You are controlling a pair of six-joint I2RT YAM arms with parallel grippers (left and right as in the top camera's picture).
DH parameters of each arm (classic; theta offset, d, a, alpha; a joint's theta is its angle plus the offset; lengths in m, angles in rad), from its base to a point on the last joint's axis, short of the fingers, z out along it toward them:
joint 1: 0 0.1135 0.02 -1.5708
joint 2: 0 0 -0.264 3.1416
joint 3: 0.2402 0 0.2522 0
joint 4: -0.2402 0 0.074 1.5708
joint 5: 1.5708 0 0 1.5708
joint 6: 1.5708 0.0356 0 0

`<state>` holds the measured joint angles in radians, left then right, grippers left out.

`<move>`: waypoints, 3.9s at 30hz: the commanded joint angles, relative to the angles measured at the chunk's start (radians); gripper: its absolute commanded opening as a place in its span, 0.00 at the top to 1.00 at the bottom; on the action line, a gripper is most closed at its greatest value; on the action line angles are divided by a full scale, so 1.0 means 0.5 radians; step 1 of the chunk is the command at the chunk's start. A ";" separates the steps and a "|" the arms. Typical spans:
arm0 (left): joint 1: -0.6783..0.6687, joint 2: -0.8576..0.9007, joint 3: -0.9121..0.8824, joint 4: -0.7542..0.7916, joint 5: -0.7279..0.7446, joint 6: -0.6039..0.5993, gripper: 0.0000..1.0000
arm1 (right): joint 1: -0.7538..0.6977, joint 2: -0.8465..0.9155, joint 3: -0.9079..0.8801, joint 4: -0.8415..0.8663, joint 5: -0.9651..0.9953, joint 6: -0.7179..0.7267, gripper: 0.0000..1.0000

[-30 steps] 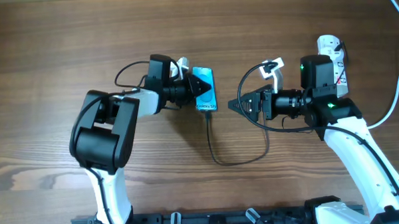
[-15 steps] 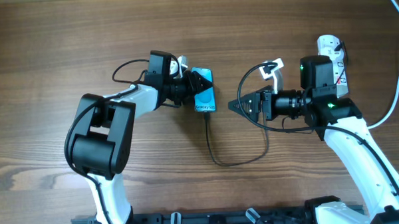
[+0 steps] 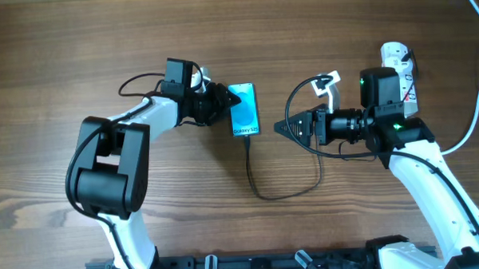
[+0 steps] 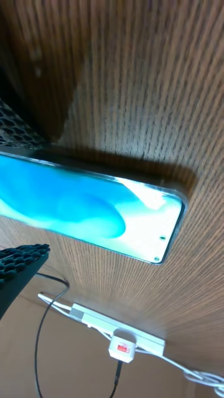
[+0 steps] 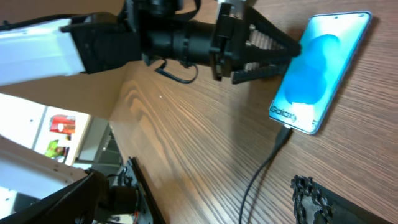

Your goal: Plug charger to phone and switch on socket

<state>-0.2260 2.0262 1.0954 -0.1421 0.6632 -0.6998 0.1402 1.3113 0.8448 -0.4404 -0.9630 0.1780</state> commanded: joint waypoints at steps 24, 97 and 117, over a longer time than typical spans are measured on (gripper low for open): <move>0.251 0.200 -0.159 -0.325 -0.557 0.026 0.00 | -1.002 -0.025 0.511 -0.037 0.882 0.492 0.96; -0.020 -0.610 -0.159 -0.225 -0.243 1.228 0.00 | -1.341 1.424 0.620 0.782 0.928 0.484 0.96; -0.020 -0.610 -0.159 -0.227 -0.242 1.228 0.00 | -1.236 1.556 0.620 0.851 0.922 0.500 0.96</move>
<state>-0.2363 1.7397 1.0218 -0.2554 0.5465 -0.1093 -0.5064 2.0453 1.1568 0.0078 -0.4671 0.4400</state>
